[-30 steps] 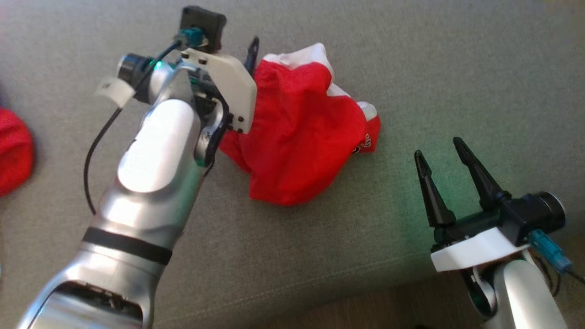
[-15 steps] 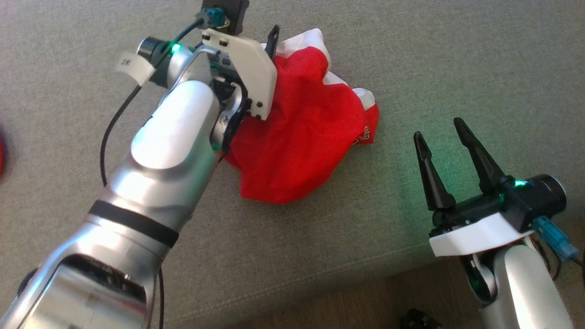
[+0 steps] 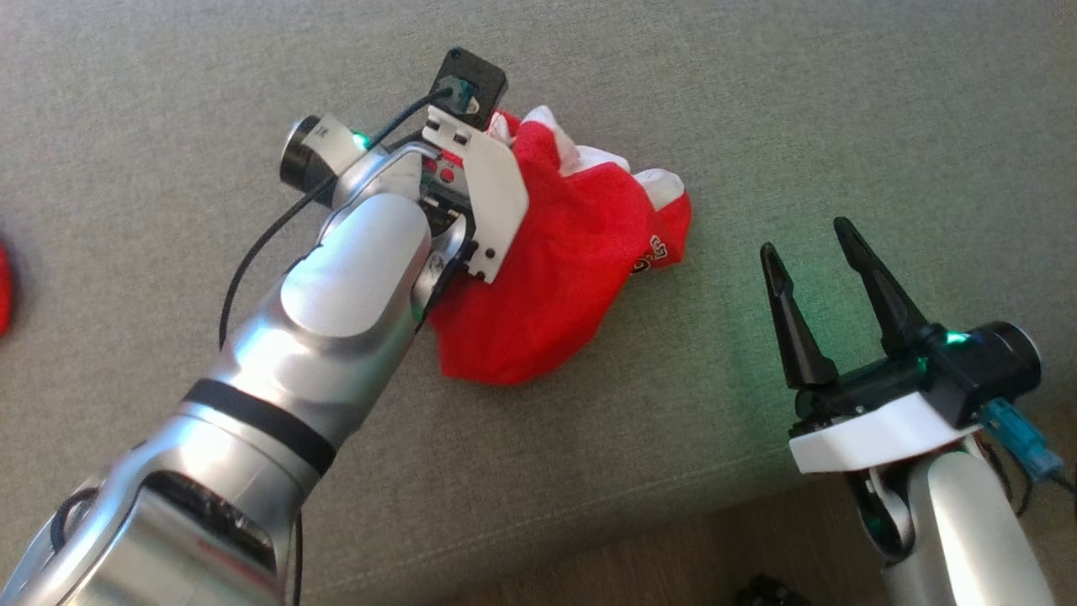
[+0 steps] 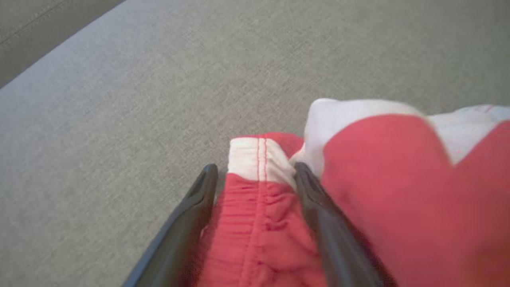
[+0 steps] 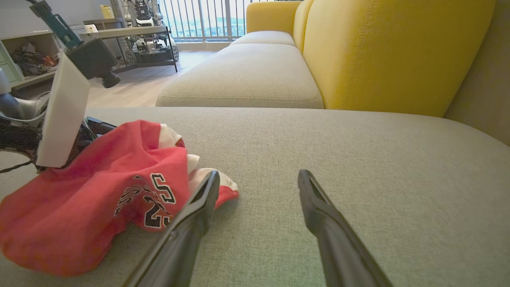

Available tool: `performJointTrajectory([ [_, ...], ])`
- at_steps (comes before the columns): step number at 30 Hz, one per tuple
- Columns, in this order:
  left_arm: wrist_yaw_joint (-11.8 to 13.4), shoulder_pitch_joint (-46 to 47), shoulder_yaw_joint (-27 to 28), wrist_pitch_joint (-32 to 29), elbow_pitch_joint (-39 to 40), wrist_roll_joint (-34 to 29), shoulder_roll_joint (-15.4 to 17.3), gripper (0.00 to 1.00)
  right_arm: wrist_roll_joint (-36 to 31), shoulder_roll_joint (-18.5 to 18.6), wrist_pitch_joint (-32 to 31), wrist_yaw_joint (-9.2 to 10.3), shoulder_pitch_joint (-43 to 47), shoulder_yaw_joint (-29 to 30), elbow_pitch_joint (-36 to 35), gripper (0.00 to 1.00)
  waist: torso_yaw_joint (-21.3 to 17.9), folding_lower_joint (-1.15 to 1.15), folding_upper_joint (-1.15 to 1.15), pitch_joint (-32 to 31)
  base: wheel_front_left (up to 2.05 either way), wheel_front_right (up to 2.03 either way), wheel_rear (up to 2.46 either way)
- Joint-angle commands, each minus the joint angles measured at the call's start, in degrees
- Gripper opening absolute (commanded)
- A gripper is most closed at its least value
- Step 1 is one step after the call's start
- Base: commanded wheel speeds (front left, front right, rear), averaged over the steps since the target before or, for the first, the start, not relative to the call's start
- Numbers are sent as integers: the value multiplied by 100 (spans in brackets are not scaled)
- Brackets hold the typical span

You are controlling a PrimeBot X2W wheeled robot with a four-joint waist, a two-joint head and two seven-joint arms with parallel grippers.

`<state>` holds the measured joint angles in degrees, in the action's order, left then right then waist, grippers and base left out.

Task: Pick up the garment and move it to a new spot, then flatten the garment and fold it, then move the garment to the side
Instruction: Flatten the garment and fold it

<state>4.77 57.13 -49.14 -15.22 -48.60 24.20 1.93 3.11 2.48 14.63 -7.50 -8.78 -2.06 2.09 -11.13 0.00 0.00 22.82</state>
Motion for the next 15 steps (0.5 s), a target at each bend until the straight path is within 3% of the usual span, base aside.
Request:
performJointTrajectory([
  [1, -32, 210, 49, -70, 78, 2, 95, 100, 72, 40, 37, 1, -28, -146, -166, 100, -22, 0, 0, -26, 0, 0, 0],
  [2, -64, 198, 31, -51, 76, 27, 95, 79, 87, 40, 37, 1, -27, -157, -155, 100, -39, 0, 0, -54, 0, 0, 0],
  [3, -85, 185, 25, 0, 81, 53, 95, 29, 100, 40, 37, 1, -23, -164, -144, 100, -57, 0, 0, -89, 0, 0, 0],
  [4, -110, 172, 26, 54, 87, 85, 95, 0, 115, 40, 37, 1, -19, -169, -133, 100, -76, 0, 0, -127, 0, 0, 0],
  [15, 29, 356, 313, 1268, 667, 515, 95, 0, 334, 40, 37, 1, 57, -316, 3, 100, -443, 0, 0, -776, 0, 0, 0],
])
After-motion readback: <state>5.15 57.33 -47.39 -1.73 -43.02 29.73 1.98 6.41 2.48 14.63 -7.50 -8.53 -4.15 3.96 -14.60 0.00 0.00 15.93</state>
